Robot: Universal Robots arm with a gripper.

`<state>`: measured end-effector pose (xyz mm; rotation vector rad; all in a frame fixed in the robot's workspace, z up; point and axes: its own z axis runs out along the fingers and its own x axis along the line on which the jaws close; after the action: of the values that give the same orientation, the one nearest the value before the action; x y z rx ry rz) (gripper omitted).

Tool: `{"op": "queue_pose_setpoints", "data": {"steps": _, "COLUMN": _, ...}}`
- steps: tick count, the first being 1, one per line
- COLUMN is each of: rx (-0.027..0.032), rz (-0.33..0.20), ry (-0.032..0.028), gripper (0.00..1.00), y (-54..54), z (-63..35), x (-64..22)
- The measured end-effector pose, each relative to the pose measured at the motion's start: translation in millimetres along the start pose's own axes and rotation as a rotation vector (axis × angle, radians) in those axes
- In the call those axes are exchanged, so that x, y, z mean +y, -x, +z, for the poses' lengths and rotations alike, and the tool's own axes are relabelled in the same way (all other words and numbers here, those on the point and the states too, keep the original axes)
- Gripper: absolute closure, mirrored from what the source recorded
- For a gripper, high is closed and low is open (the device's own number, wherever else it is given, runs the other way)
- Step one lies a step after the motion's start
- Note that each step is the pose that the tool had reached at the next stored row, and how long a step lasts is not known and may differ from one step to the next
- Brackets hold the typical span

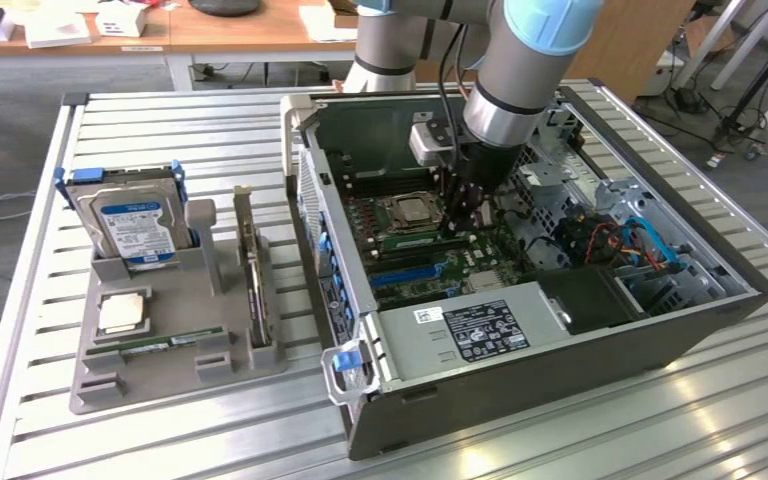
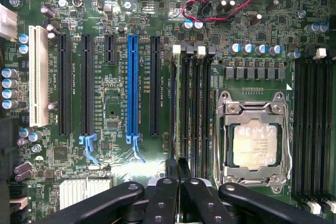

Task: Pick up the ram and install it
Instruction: 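Insert the ram into the slot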

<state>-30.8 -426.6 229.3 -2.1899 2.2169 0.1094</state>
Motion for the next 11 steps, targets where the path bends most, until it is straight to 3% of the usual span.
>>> {"op": "queue_pose_setpoints", "data": {"steps": 11, "rx": 0.0001, "rz": -0.001, "ry": 0.0001, "gripper": 0.88, "y": -0.1, "z": 1.5, "x": 0.0}}
